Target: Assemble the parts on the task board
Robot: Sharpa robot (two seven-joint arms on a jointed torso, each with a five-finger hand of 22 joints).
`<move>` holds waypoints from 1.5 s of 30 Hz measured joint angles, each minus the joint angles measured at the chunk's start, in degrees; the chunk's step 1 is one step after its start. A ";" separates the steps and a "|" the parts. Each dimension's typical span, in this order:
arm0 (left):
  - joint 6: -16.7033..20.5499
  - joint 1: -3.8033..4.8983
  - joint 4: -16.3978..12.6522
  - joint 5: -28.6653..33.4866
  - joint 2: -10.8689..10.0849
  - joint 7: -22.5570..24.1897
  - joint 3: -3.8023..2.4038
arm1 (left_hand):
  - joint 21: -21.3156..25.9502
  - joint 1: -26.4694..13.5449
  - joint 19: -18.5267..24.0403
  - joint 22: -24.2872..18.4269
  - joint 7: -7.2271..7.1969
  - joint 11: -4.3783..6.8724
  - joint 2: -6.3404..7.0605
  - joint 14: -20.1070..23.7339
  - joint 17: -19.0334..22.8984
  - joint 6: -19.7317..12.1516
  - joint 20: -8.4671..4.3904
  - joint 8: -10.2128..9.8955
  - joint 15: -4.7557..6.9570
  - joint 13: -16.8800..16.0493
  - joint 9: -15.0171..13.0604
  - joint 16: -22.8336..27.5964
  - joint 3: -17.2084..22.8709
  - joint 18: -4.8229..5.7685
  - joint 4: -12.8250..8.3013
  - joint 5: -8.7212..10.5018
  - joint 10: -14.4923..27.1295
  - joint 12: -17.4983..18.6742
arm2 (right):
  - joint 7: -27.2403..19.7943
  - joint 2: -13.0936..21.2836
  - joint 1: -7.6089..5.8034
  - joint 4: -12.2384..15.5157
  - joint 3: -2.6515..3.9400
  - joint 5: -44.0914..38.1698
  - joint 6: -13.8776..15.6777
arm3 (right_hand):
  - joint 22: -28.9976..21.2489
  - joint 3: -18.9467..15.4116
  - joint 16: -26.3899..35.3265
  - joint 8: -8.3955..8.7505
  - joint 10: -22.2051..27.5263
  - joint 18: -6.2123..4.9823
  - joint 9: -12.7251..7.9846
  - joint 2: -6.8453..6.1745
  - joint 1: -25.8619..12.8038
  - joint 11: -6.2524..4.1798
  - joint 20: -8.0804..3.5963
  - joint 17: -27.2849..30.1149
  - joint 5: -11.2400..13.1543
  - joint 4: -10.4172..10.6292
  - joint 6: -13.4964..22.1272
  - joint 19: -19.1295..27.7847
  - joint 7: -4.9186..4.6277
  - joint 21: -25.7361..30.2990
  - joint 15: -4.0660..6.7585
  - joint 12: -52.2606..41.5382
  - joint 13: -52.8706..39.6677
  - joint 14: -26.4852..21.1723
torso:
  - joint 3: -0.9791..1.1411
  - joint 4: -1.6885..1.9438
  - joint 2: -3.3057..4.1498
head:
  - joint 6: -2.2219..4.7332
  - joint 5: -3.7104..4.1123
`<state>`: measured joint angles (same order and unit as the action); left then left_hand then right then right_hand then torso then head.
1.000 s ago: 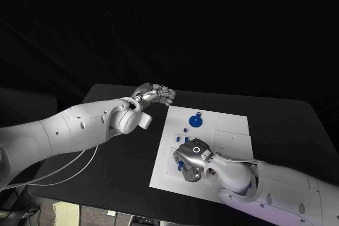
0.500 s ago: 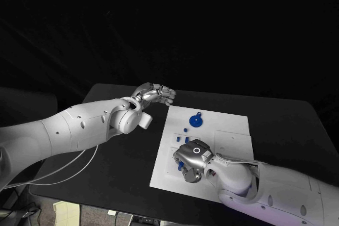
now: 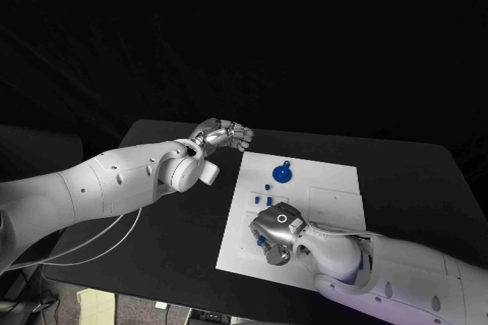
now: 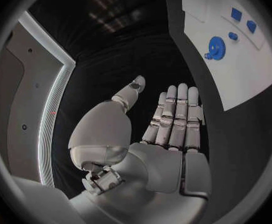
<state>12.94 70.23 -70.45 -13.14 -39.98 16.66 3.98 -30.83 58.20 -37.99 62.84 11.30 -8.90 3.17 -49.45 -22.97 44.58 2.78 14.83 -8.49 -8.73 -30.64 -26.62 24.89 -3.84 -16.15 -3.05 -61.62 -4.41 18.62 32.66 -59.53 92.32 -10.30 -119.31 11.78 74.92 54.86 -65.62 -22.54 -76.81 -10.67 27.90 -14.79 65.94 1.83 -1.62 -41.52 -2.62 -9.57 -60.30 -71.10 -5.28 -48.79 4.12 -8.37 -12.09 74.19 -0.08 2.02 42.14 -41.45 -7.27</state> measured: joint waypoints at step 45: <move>-0.43 0.00 0.29 0.00 -0.03 -0.08 0.00 | 0.23 -0.31 0.00 0.16 0.03 0.00 0.31 0.00 -0.15 -0.38 0.00 -0.01 0.00 0.20 0.12 0.23 0.00 0.29 0.00 0.00 0.00 0.00 | 0.26 0.56 0.00 0.30 -0.46 3.01 4.32 | -0.02 -9.15 0.00 3.75 6.69 -0.76 -0.79 -2.56 -7.26 3.19 0.81 0.27 -0.49 -5.83 6.74 2.65 -3.42 -0.22 -1.99 4.23 1.67 -1.33 | 0.01 0.04 0.00 | 0.24 0.12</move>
<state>12.51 70.23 -70.17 -13.14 -40.01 16.58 3.99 -30.60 57.89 -37.99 63.00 11.33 -8.90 3.48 -49.44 -23.12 44.20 2.77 14.82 -8.49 -8.53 -30.53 -26.39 24.89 -3.55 -16.15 -3.04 -61.62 -4.41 18.88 33.22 -59.54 92.62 -10.76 -116.30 16.09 74.91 45.71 -65.63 -18.78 -70.12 -11.43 27.11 -17.35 58.68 5.01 -0.82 -41.25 -3.11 -15.40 -53.56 -68.44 -8.70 -49.01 2.13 -4.14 -10.42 72.86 -0.07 2.06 42.14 -41.21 -7.15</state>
